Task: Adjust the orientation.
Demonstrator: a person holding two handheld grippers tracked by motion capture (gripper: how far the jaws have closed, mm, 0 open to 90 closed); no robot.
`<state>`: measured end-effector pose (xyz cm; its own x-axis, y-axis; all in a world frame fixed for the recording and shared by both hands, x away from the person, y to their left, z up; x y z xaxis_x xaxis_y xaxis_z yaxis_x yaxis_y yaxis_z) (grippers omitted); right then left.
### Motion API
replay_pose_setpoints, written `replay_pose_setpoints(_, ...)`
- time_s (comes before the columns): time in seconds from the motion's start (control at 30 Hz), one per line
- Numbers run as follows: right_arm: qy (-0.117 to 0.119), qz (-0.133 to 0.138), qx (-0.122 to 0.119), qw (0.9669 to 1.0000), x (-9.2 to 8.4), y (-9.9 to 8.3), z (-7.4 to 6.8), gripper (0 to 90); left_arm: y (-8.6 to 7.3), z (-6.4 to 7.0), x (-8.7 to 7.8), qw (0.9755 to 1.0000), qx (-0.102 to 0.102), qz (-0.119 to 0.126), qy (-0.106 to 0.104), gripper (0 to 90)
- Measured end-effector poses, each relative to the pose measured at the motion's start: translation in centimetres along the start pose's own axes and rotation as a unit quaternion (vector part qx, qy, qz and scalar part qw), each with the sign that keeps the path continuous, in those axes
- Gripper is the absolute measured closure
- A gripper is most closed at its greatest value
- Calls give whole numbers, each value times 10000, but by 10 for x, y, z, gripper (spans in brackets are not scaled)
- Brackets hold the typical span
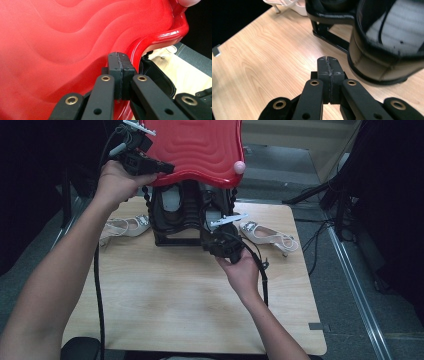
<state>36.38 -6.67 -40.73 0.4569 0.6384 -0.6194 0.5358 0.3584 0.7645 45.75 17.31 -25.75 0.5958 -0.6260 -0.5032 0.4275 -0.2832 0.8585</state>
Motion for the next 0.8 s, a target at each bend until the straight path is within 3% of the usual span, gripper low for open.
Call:
replay_pose_setpoints(0.23, -97, -47, 41, 9999, 5, -7, 9, 900, 0, -4, -1, 10000, -2, -16, -83, 900)
replay_pose_setpoints(0.33, -152, 35, 30, 9999, 7, -5, 12, 900, -1, -4, -1, 10000, 2, -9, -78, 900)
replay_pose_setpoints(0.5, -31, 36, 66, 10000, 9, -3, 15, 900, -2, -4, -1, 10000, 33, 65, -55, 900)
replay_pose_setpoints(0.8, -186, 112, 94, 9997, 15, 7, 21, 900, -2, -3, -1, 10000, 27, 69, -49, 900)
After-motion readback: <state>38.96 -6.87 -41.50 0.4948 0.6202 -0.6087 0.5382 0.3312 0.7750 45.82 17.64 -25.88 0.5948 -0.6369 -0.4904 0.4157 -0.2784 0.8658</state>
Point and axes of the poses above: each handheld gripper's, and its own axes: x roughly forward along the jaws, y roughly out of its top, z roughly to its right, the point moved 2 cm from there along x, roughly forward along the jaws, and after that the axes turned 5 degrees about z, right-handed, at the moved point
